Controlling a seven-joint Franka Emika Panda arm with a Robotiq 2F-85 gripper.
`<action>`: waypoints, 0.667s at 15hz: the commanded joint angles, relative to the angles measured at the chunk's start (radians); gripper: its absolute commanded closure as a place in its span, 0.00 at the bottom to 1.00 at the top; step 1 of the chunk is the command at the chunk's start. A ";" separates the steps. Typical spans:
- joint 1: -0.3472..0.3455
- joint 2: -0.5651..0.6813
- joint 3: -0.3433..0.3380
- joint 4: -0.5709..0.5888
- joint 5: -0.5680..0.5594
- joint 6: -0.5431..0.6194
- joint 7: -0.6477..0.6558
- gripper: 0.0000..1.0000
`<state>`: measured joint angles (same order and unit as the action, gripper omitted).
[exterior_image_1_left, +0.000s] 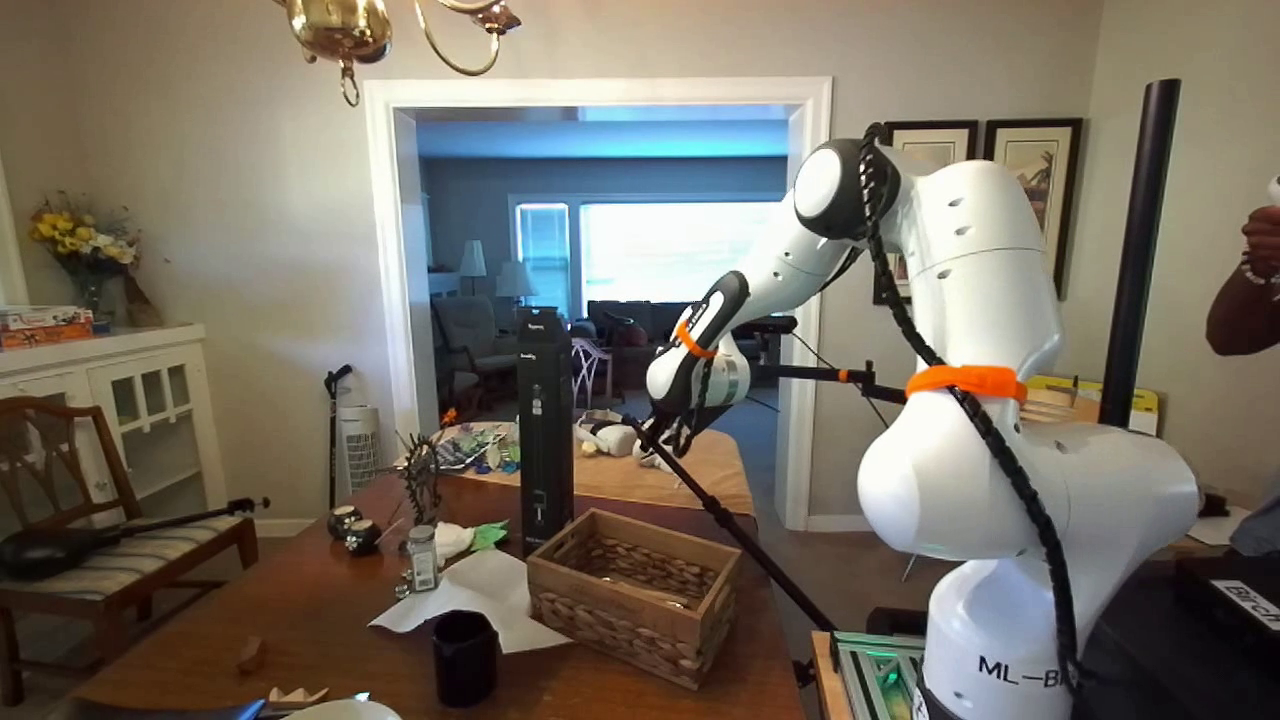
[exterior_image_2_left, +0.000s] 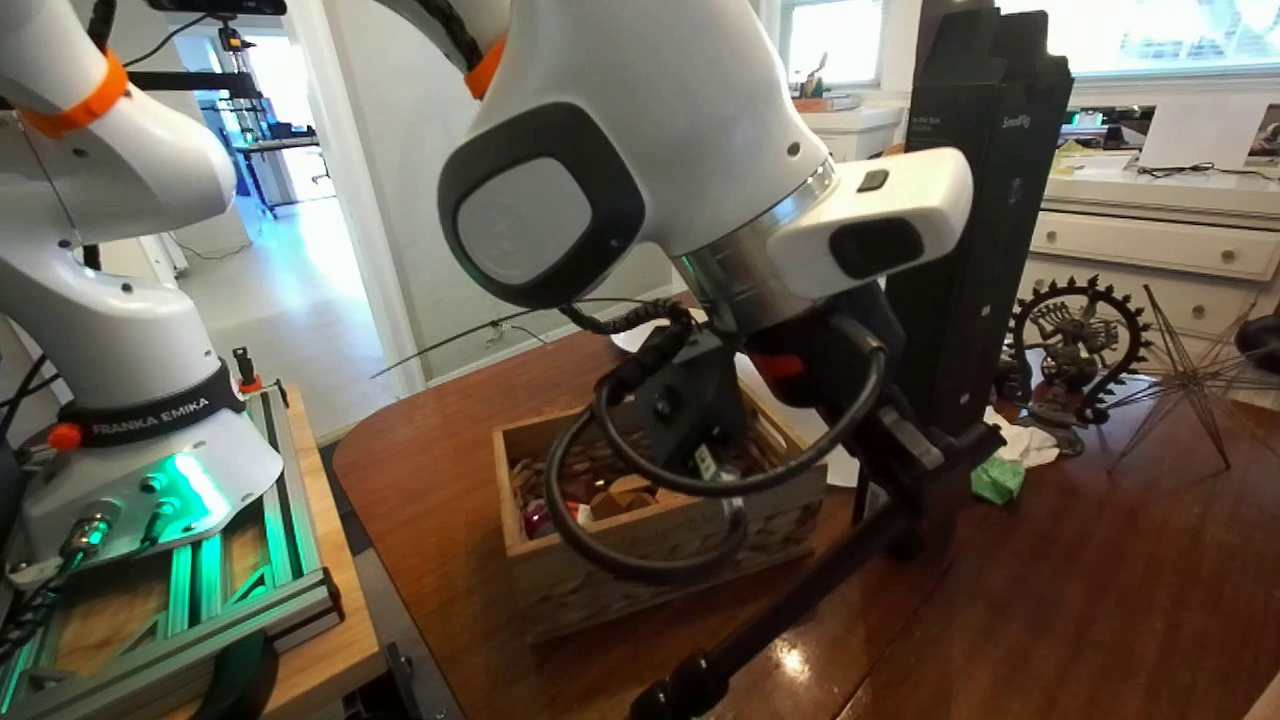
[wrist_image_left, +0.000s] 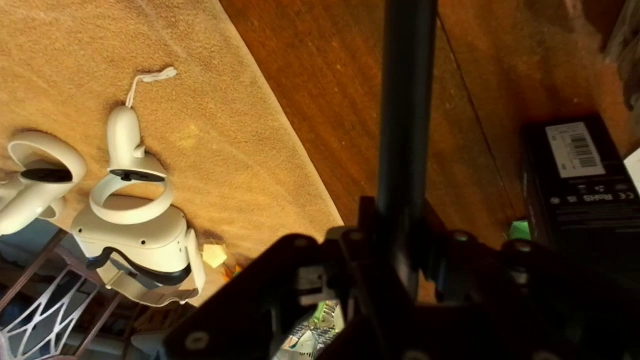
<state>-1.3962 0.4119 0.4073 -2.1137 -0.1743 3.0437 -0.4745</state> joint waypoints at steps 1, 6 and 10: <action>-0.138 -0.054 0.132 -0.015 0.068 -0.091 -0.078 0.94; -0.292 -0.093 0.269 -0.021 0.141 -0.139 -0.171 0.94; -0.430 -0.113 0.406 -0.018 0.231 -0.129 -0.264 0.94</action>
<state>-1.7247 0.3392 0.7112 -2.1166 -0.0231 2.9386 -0.6651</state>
